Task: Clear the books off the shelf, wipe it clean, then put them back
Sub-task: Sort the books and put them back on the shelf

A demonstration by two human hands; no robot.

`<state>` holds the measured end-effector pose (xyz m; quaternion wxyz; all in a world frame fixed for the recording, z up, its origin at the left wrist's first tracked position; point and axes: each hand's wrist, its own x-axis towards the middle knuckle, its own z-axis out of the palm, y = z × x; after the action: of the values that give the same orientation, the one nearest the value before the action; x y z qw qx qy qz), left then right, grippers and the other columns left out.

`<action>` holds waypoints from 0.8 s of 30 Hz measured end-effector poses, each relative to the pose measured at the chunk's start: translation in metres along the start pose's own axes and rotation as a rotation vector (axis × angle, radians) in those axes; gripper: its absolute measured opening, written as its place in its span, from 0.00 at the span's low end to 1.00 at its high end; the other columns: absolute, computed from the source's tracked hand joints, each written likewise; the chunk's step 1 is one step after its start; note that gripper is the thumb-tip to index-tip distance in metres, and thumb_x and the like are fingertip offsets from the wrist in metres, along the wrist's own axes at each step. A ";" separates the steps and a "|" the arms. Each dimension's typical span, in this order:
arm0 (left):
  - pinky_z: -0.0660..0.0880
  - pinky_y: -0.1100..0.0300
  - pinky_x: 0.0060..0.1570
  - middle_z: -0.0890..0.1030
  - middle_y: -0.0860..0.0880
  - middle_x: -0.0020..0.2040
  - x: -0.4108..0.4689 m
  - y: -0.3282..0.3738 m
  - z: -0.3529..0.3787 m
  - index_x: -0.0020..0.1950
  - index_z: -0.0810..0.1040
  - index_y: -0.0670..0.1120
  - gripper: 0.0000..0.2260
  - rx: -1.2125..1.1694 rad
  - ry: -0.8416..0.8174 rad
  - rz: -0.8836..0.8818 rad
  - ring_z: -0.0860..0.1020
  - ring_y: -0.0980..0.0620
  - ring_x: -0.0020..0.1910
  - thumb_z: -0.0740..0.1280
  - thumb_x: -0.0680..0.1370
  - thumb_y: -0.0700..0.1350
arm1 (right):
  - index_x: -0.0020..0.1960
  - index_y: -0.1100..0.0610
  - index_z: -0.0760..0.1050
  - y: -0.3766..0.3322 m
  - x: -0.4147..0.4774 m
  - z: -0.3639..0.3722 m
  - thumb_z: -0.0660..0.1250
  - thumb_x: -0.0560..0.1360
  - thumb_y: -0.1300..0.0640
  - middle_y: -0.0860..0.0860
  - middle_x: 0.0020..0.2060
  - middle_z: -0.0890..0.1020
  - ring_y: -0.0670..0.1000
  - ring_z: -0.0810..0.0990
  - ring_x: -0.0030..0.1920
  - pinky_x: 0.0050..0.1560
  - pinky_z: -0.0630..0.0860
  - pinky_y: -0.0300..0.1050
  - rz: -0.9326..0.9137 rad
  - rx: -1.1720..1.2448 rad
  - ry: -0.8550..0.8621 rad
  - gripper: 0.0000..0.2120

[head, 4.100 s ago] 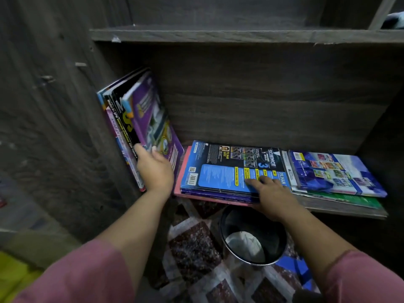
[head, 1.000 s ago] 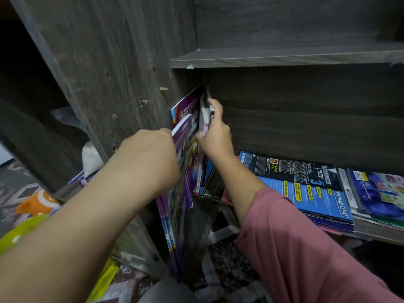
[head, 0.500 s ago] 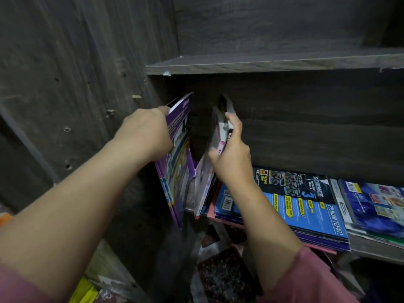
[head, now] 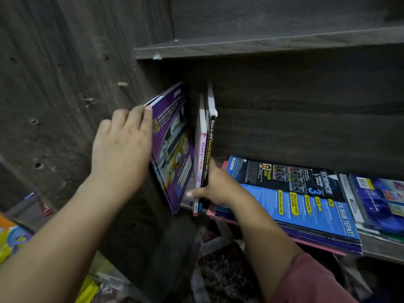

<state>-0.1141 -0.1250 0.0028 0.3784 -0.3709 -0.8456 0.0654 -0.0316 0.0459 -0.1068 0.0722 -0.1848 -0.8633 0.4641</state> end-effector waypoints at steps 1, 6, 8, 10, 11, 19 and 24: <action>0.69 0.44 0.46 0.75 0.39 0.64 0.001 -0.004 0.002 0.70 0.70 0.37 0.37 -0.027 0.040 0.010 0.73 0.36 0.55 0.78 0.64 0.41 | 0.78 0.48 0.47 0.002 0.000 0.004 0.79 0.67 0.52 0.51 0.66 0.76 0.54 0.74 0.66 0.61 0.69 0.42 0.010 0.002 -0.010 0.52; 0.65 0.49 0.44 0.79 0.43 0.62 0.007 -0.004 0.012 0.68 0.74 0.40 0.27 -0.068 0.152 -0.024 0.76 0.40 0.53 0.75 0.70 0.41 | 0.77 0.38 0.37 0.001 0.009 0.028 0.78 0.67 0.47 0.54 0.67 0.76 0.56 0.74 0.66 0.65 0.71 0.48 -0.012 0.045 0.043 0.58; 0.66 0.48 0.43 0.79 0.43 0.61 0.006 0.002 0.014 0.68 0.73 0.40 0.26 -0.068 0.181 -0.103 0.75 0.40 0.51 0.74 0.71 0.40 | 0.76 0.35 0.37 -0.002 0.011 0.035 0.78 0.66 0.46 0.56 0.66 0.75 0.56 0.73 0.66 0.63 0.71 0.47 -0.023 0.036 0.067 0.57; 0.68 0.47 0.43 0.78 0.42 0.60 -0.002 0.008 0.010 0.68 0.72 0.40 0.27 -0.094 0.199 -0.206 0.72 0.39 0.51 0.74 0.71 0.39 | 0.76 0.34 0.40 -0.002 0.014 0.040 0.79 0.66 0.48 0.55 0.67 0.75 0.55 0.73 0.66 0.62 0.70 0.44 -0.038 0.045 0.055 0.56; 0.69 0.46 0.43 0.77 0.41 0.59 -0.008 0.010 0.007 0.68 0.72 0.39 0.27 -0.113 0.199 -0.250 0.71 0.38 0.50 0.75 0.70 0.38 | 0.76 0.33 0.41 -0.001 0.014 0.041 0.79 0.66 0.51 0.54 0.68 0.74 0.54 0.72 0.67 0.63 0.69 0.44 -0.041 0.045 0.033 0.56; 0.65 0.49 0.38 0.79 0.43 0.48 -0.030 0.015 0.014 0.59 0.78 0.41 0.19 -0.042 0.186 -0.245 0.72 0.40 0.44 0.76 0.69 0.41 | 0.73 0.28 0.38 0.000 0.018 0.045 0.78 0.68 0.54 0.52 0.73 0.68 0.54 0.72 0.67 0.65 0.71 0.49 -0.005 0.004 -0.003 0.56; 0.57 0.53 0.39 0.78 0.47 0.42 -0.022 0.023 0.020 0.52 0.77 0.46 0.15 0.085 0.149 -0.284 0.73 0.43 0.42 0.76 0.70 0.49 | 0.75 0.32 0.43 -0.008 0.019 0.023 0.77 0.69 0.55 0.56 0.70 0.71 0.57 0.75 0.63 0.61 0.74 0.52 0.016 -0.201 -0.012 0.52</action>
<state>-0.1053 -0.1202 -0.0329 0.4608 -0.2349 -0.8556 0.0194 -0.0580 0.0316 -0.1143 0.0445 -0.1952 -0.9044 0.3768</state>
